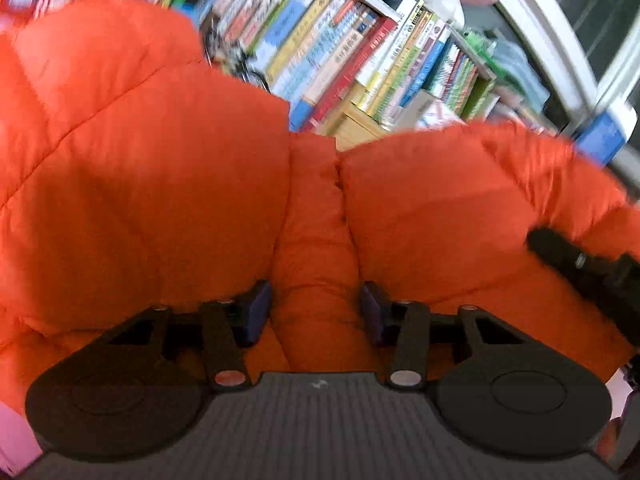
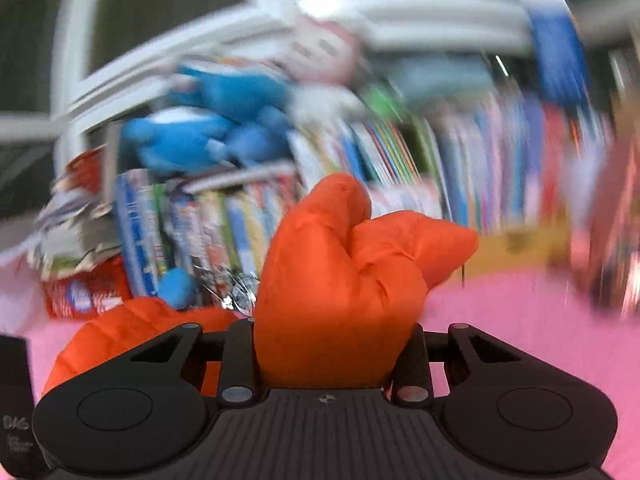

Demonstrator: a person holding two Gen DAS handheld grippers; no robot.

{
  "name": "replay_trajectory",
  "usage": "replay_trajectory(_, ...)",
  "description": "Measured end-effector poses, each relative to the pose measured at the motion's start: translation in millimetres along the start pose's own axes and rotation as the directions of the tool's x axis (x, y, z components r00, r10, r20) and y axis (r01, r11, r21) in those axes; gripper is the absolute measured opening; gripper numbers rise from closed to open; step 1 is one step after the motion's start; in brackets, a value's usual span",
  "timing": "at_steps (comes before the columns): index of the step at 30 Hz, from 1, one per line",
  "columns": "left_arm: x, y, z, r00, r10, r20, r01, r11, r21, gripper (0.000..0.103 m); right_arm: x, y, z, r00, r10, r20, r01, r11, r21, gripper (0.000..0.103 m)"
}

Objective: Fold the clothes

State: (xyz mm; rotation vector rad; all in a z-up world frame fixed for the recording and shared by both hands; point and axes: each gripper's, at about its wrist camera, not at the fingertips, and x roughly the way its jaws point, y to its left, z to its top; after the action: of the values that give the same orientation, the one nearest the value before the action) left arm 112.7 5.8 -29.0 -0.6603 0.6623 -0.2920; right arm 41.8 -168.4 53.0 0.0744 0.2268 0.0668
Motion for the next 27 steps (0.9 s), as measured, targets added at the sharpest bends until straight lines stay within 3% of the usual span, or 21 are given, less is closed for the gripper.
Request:
replay_trajectory(3,-3,5,-13,0.992,-0.119,-0.039,0.114,0.988,-0.100,0.036,-13,25,9,0.999,0.001,0.046,0.007,0.986,-0.169,0.034)
replay_trajectory(5,-15,10,-14,0.989,-0.145,-0.032,0.140,0.982,-0.130,0.032,-17,39,10,0.998,0.003,0.062,0.014,0.965,-0.263,0.034)
replay_trajectory(7,-41,14,-13,0.990,-0.141,0.028,0.143,0.985,-0.097,0.032,-17,52,5,0.996,-0.014,0.089,0.045,0.933,-0.357,0.034)
replay_trajectory(10,-101,21,-7,0.975,-0.064,0.214,0.061,0.998,0.021,0.038,-14,68,-1,0.995,-0.012,0.101,0.055,0.902,-0.429,0.034)
replay_trajectory(13,-148,42,6,0.934,0.056,0.353,-0.070,0.997,0.026,0.039,-13,92,-8,0.994,0.027,0.103,0.025,0.880,-0.474,0.034)
replay_trajectory(15,-173,53,14,0.909,0.083,0.408,-0.097,0.995,0.013,0.042,-14,112,-16,0.993,0.065,0.101,-0.004,0.856,-0.517,0.035)
replay_trajectory(18,-203,52,22,0.887,0.055,0.458,-0.099,0.992,0.073,0.062,-12,148,-37,0.986,0.145,0.079,-0.069,0.796,-0.601,0.036)
replay_trajectory(20,-214,41,30,0.880,0.029,0.475,-0.106,0.985,0.137,0.070,-10,169,-52,0.981,0.189,0.050,-0.114,0.761,-0.639,0.036)
replay_trajectory(24,-205,20,52,0.865,0.035,0.501,-0.175,0.956,0.235,0.071,-3,205,-80,0.970,0.242,0.010,-0.162,0.677,-0.718,0.039)
replay_trajectory(27,-182,11,62,0.876,0.060,0.479,-0.238,0.917,0.319,0.071,2,221,-91,0.967,0.256,-0.008,-0.176,0.641,-0.747,0.045)
